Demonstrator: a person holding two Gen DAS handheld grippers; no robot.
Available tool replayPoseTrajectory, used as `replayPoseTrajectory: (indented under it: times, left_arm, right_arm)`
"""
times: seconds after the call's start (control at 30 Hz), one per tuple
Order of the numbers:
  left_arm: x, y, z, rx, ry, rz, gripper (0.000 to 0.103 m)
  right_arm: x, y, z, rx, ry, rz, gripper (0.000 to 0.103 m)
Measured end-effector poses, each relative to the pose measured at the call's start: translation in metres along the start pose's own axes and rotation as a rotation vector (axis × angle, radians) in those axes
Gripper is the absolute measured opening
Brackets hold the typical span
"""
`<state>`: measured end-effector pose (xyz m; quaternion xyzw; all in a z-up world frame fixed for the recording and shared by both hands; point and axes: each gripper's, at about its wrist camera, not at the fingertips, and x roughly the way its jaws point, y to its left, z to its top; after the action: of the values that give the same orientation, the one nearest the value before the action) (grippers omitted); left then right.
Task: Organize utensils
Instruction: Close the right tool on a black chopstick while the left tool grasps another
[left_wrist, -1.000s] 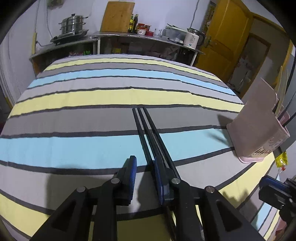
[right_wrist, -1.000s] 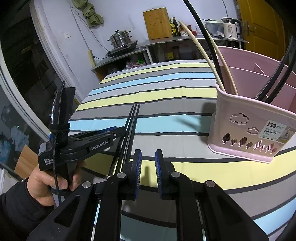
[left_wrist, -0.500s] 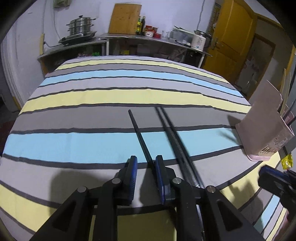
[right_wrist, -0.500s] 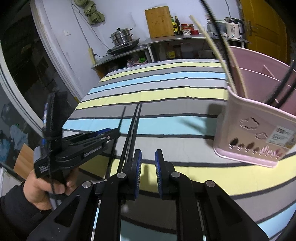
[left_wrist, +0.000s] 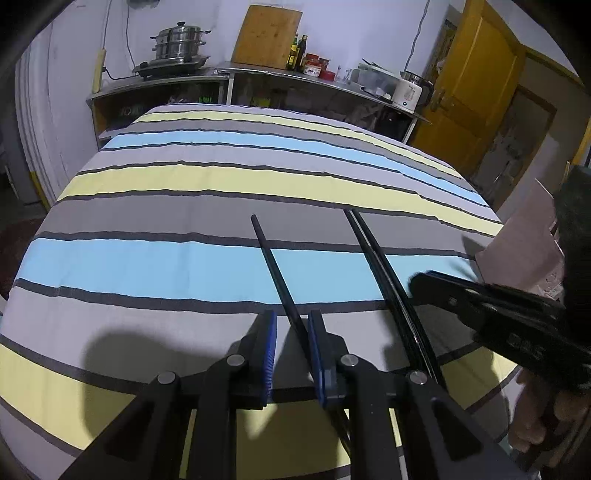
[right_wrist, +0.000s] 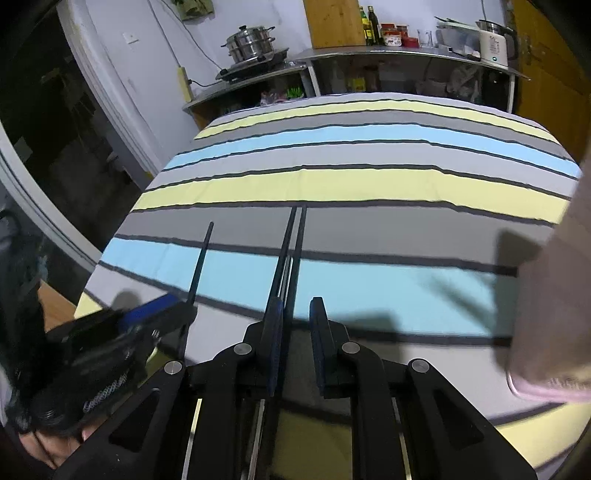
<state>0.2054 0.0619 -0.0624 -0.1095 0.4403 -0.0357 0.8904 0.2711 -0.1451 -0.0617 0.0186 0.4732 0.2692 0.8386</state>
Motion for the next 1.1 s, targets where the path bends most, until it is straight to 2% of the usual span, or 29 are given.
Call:
replayPoseTrajectory:
  times: [0.2,0.4,0.67,0.87,0.93,0.97,1.0,1.1]
  left_arm:
    - [0.0,0.001,-0.001,0.001,-0.01,-0.007,0.018]
    - [0.003,-0.002,0.002,0.005,-0.003,0.0,0.018]
    - [0.011,0.006,0.014,-0.049,0.028,-0.055,0.018]
    - [0.019,-0.003,0.02,-0.008,0.034,-0.015,0.018]
    - [0.02,-0.007,0.02,0.011,0.031,0.005,0.018]
    - [0.02,-0.01,0.02,0.023,0.031,0.02,0.016]
    - [0.021,-0.011,0.02,0.033,0.032,0.036,0.01]
    - [0.022,-0.009,0.024,0.015,0.039,0.031,0.008]
  right_arm:
    - [0.014,0.0,0.003,-0.012,0.024,-0.015,0.015]
    - [0.016,0.006,0.003,-0.061,0.027,-0.077,0.014]
    - [0.009,-0.011,0.003,-0.009,0.034,-0.097,0.014]
    - [0.017,-0.001,0.008,-0.043,0.039,-0.146,0.013]
    - [0.018,0.002,0.008,-0.059,0.036,-0.166,0.01]
    - [0.018,0.003,0.007,-0.067,0.034,-0.173,0.01]
    - [0.018,0.003,0.007,-0.072,0.034,-0.174,0.01]
    - [0.017,-0.001,0.009,-0.058,0.044,-0.15,0.006]
